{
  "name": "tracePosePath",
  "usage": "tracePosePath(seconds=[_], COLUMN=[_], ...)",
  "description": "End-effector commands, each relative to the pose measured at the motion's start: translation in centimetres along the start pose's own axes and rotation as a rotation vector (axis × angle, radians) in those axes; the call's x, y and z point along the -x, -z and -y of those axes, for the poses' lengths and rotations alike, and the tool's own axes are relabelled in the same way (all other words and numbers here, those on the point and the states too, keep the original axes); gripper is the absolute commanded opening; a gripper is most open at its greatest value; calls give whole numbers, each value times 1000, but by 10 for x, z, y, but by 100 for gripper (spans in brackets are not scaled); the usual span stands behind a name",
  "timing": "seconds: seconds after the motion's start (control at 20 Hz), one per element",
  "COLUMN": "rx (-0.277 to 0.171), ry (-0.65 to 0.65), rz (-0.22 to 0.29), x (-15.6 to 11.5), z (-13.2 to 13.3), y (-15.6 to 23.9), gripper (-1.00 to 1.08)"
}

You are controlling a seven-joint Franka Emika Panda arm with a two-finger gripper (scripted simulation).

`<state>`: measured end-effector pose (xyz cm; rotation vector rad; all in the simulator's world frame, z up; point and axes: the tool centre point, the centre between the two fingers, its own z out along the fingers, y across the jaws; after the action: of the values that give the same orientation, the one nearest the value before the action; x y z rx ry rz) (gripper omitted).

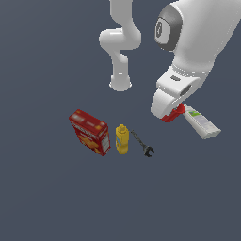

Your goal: Pick up a designated object from a clutter of objects.

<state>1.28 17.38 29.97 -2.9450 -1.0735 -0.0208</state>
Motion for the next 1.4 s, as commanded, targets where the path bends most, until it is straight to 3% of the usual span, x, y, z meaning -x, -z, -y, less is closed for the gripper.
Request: tracePosePath(seconds=[0.0,0.6,1.35], rx=[1,2,1], ry=[-3,-11,-11], rz=[4,14,17], x=[-5,-21,-25], z=[-13,-47,-51], y=[16,54,59], gripper=[-100,-100,-100])
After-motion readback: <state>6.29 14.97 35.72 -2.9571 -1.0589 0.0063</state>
